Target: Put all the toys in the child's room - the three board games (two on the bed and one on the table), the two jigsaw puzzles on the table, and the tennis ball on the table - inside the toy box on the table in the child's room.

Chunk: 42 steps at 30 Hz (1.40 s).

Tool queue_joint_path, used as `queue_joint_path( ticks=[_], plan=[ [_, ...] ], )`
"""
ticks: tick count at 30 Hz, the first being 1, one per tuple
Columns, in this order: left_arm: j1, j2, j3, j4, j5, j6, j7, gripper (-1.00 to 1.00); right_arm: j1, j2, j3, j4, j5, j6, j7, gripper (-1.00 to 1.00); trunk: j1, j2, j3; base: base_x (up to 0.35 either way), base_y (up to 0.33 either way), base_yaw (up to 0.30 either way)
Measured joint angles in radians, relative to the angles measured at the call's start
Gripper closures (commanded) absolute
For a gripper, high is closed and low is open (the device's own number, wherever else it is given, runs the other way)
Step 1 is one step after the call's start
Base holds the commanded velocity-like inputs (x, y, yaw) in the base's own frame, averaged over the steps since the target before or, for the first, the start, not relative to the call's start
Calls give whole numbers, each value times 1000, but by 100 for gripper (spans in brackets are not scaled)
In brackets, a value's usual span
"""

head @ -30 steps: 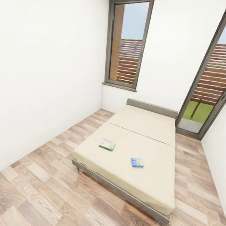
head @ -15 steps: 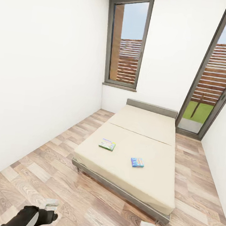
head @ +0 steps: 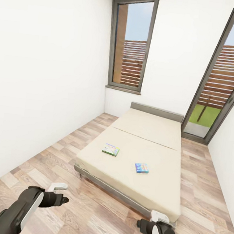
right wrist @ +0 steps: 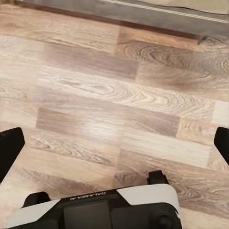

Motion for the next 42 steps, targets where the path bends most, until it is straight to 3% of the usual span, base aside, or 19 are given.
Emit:
queue_joint_path(
  ticks=[6,11,19,25,31,34,42],
  plan=[
    [0,-3,-4,-6,-5,2,0,-100,-50,2,-2,-18,-4,19,0,-100,0,0,-3,0,0,-206],
    [0,-2,1,-7,-2,2,-1,-100,-89,8,6,-37,-3,80,0,-100,0,0,-6,0,0,-249],
    [-5,-8,4,-28,1,9,0,-100,-99,0,2,-64,-1,148,-2,-100,0,0,-7,5,-3,-271],
    [-36,-35,2,-106,3,41,0,-100,-101,-10,-2,-63,1,153,-5,-100,0,0,-7,143,-86,-277],
    [-59,-78,-7,-188,3,97,1,-100,-101,-17,-1,-61,6,152,-7,-100,0,0,-7,224,-91,-278],
    [-61,-99,-11,-202,0,105,1,-100,-101,-17,-1,-61,8,151,-7,-100,0,0,-7,218,-23,-278],
    [-63,-122,-21,-209,-4,107,7,-100,-101,-16,6,-61,10,150,-5,-100,0,0,-7,241,119,-235]
  ],
)
